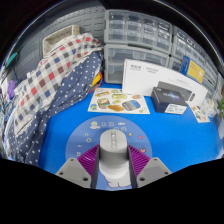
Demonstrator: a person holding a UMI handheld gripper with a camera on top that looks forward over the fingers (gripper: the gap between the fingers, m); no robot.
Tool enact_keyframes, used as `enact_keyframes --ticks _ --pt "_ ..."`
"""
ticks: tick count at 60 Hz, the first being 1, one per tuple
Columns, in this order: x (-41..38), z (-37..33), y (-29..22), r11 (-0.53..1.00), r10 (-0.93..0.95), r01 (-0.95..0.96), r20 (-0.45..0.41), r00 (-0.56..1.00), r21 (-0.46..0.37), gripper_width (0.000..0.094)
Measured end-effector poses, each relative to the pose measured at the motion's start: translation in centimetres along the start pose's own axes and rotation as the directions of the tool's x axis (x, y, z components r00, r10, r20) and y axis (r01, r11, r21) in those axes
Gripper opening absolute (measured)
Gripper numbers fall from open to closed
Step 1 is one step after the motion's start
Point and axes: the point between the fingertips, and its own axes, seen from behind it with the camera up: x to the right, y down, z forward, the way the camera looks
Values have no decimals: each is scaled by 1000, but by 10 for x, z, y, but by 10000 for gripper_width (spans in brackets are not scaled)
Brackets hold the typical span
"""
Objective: Arrange mouse
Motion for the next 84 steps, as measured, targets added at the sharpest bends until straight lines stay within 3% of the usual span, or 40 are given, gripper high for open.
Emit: enact_keyframes --ticks 3,8,12,41,84 --pt "-1 0 0 1000 20 -20 8 1000 -8 529" --pt "5 -7 -1 999 48 -48 0 999 -22 827" --pt "10 -21 -11 999 48 -48 -8 999 6 875" --pt "67 -193 -64 983 58 -62 28 998 174 878" --pt "162 -311 -16 957 74 -82 38 997 278 866"
